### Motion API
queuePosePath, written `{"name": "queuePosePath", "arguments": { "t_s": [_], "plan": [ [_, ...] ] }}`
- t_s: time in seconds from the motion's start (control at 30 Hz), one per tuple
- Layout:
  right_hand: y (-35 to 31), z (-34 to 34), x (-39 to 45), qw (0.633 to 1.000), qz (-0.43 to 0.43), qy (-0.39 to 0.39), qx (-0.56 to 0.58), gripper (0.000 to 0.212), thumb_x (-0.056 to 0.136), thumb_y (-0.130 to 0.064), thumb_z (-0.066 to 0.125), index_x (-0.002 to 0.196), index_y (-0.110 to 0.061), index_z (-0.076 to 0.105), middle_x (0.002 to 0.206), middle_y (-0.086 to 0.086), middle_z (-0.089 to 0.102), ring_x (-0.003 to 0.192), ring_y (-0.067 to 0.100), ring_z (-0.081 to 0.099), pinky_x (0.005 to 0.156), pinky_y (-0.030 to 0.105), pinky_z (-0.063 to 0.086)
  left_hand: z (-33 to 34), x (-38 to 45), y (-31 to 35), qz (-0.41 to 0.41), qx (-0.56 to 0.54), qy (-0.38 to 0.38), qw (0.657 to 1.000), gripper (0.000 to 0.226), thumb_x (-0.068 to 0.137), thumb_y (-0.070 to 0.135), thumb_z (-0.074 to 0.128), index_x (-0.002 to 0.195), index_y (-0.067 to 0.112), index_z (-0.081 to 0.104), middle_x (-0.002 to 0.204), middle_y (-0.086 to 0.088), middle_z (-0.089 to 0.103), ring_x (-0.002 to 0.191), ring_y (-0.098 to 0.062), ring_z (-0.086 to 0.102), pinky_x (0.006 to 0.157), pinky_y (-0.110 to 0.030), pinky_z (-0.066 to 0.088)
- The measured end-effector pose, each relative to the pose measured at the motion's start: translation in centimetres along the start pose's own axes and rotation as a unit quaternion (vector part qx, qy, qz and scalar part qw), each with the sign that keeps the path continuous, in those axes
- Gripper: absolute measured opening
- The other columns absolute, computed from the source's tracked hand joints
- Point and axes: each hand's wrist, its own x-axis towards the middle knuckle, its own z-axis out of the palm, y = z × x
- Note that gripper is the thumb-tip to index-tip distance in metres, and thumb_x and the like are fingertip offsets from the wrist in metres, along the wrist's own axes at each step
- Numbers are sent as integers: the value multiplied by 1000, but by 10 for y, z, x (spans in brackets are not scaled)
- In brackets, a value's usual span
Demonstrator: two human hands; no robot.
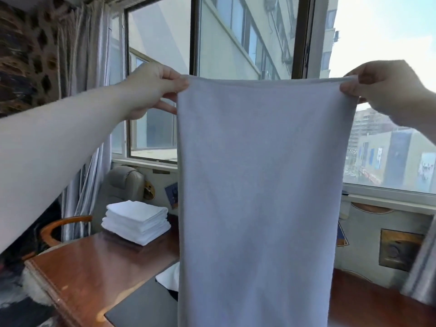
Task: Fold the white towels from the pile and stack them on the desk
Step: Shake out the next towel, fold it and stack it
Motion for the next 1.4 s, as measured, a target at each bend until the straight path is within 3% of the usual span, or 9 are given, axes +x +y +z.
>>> {"name": "queuePosePath", "arguments": {
  "t_s": [0.1,0.2,0.37,0.63,0.7,0.87,1.07,1.27,1.4],
  "plan": [
    [-1,-15,8,1000,-9,16,1,18,89,-17,72,106,-10,69,89,8,65,74,20,59,71,20,56,7,14,14,38,20,30,999,8,93,14,65,84,13,64,78,3,66,69,-8,62,62,-30,61],
    [-2,-22,5,1000,0,16,11,16,89,-13,71,104,-9,69,96,13,66,79,24,59,83,32,56,15,19,20,65,9,72,995,6,92,12,65,87,13,63,83,-1,63,68,-8,61,59,-28,60],
    [1,-30,-4,1000,2,17,-11,10,89,-15,71,97,-10,68,81,3,65,70,16,57,56,4,49,25,22,14,93,10,110,990,10,93,14,64,84,18,63,79,0,62,60,-1,58,53,-20,54],
    [1,-35,-14,1000,-2,4,-17,4,90,-14,70,93,-13,69,83,8,66,71,20,57,71,27,49,28,17,18,86,17,101,991,12,93,16,65,82,21,63,77,0,59,62,-4,57,52,-24,55],
    [3,-36,-17,1000,-4,-7,-19,4,90,-13,69,88,-17,68,83,8,66,66,15,59,69,23,50,29,9,18,59,4,87,994,10,93,17,65,83,20,63,78,1,60,67,-8,57,51,-25,55],
    [23,-52,-17,995,35,40,-90,4,91,-16,67,93,-16,71,84,7,65,77,25,58,76,38,48,65,-9,26,-6,-130,26,991,4,90,18,67,89,16,65,83,2,66,71,-10,62,49,-25,53],
    [10,-52,45,975,54,146,-156,23,95,-13,52,112,-14,67,99,3,58,92,24,52,76,29,37,124,2,49,-24,-330,40,943,7,91,17,65,95,12,65,86,-1,68,75,-15,64,50,-23,52],
    [17,44,57,983,55,-67,-160,11,96,-18,57,98,-23,67,104,-1,62,92,21,55,69,24,41,136,-65,-56,-140,-383,190,893,10,90,18,66,81,16,68,76,0,72,66,-14,69,47,-26,51],
    [83,169,-13,923,61,-281,-255,19,95,-18,58,106,-13,72,109,7,65,105,27,59,84,31,44,162,-171,-171,-269,-273,271,883,14,91,24,66,78,23,71,87,-8,72,80,-27,68,57,-33,54]
  ]
}}
